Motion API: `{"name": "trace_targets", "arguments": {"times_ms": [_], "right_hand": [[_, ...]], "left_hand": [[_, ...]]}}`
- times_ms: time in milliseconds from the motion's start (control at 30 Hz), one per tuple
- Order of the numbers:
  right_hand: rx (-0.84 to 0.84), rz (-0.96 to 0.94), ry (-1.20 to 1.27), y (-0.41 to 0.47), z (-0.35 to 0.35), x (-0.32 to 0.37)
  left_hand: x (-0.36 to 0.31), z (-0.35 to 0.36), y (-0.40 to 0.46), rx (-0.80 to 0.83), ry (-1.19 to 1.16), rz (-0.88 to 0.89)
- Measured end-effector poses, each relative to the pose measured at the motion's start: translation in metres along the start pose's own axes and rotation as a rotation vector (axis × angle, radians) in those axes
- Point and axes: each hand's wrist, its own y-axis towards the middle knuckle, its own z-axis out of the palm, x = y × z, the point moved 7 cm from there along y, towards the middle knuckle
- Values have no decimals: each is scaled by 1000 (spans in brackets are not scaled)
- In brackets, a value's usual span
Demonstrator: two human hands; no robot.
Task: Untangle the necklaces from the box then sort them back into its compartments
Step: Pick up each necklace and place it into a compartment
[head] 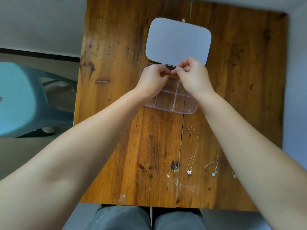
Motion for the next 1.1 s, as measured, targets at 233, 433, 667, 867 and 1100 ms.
{"name": "trace_targets", "arguments": {"times_ms": [233,433,667,867,1100], "right_hand": [[63,-115,-376,7,15,-1],[17,-106,-85,-17,-41,-6],[47,89,-331,-95,-101,-127],[51,41,-565,-119,-92,-186],[47,-93,-621,-116,-74,-182]], "left_hand": [[-2,0,-7,48,-9,-1],[-23,10,-50,19,-8,51],[-51,115,-160,274,-89,75],[-46,207,-217,435,507,266],[-50,233,-219,383,663,413]]}}
